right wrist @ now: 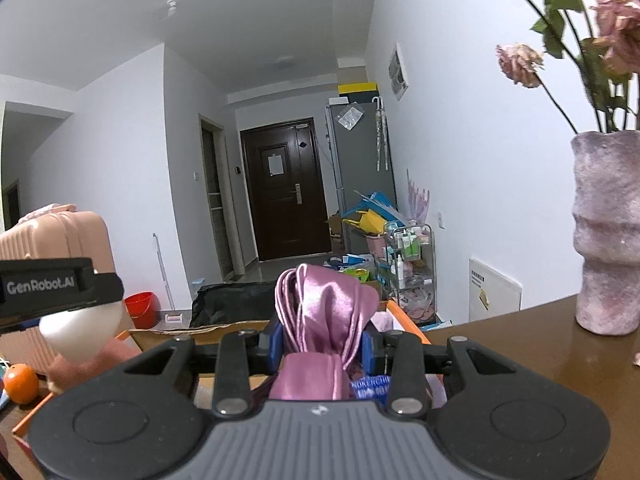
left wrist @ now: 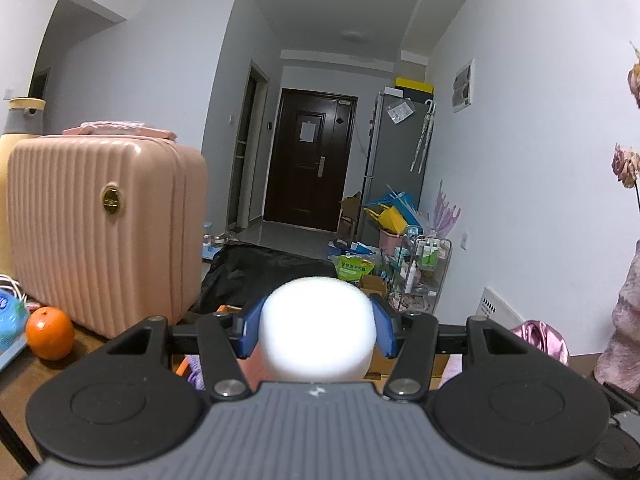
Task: Organize soft objects
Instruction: 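Carry the white sponge and pink scrunchie over the cardboard box with both grippers, then lower the sponge and scrunchie into the box and open both grippers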
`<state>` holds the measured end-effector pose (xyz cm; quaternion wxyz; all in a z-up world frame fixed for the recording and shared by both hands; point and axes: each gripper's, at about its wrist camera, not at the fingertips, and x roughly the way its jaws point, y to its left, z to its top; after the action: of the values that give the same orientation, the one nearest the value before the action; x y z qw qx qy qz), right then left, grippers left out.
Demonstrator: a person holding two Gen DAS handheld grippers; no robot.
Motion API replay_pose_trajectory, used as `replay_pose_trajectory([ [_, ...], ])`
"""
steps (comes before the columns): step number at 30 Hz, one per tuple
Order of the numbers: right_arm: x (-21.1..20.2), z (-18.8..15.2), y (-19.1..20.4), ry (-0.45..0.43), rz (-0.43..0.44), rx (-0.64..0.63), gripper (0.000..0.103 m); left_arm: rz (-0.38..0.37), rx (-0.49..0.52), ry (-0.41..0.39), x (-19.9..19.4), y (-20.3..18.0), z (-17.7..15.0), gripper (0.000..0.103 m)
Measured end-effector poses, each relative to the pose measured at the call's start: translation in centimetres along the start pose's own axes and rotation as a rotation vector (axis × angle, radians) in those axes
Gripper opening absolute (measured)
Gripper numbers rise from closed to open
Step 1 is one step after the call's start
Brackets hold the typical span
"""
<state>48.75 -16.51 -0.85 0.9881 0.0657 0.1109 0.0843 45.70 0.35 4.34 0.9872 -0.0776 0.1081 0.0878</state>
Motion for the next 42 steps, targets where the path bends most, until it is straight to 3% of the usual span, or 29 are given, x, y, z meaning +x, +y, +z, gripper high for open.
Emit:
replay_pose_trajectory([
  [13, 2.6, 0.0, -0.2, 0.039, 0.011, -0.019, 0.037, 0.000, 0.040, 0.031, 2.5, -0.6, -0.5, 0.058],
  [14, 2.7, 0.0, -0.2, 0.042, 0.010, -0.020, 0.041, 0.002, 0.038, 0.030, 2.4, -0.6, -0.5, 0.059],
  [17, 2.7, -0.2, -0.1, 0.051, 0.000, -0.030, 0.046, 0.010, 0.021, 0.027, 2.5, -0.3, -0.3, 0.079],
  [19, 2.6, -0.3, -0.1, 0.047, -0.006, -0.035, 0.052, 0.026, 0.015, 0.017, 2.3, 0.0, -0.3, 0.086],
  [22, 2.3, -0.3, -0.1, 0.035, -0.017, -0.041, 0.077, 0.048, 0.002, 0.007, 2.1, 0.1, -0.3, 0.103],
  [23, 2.2, -0.4, -0.1, 0.027, -0.022, -0.042, 0.086, 0.060, 0.001, -0.004, 2.0, 0.1, -0.3, 0.103],
  [27, 1.4, -0.5, 0.2, -0.014, -0.038, -0.068, 0.103, 0.070, 0.001, -0.022, 1.6, 0.2, -0.3, 0.103],
  [42, -2.7, -1.2, -0.1, -0.043, -0.057, -0.110, 0.103, 0.082, 0.024, -0.040, -3.1, 2.2, -0.8, 0.103],
])
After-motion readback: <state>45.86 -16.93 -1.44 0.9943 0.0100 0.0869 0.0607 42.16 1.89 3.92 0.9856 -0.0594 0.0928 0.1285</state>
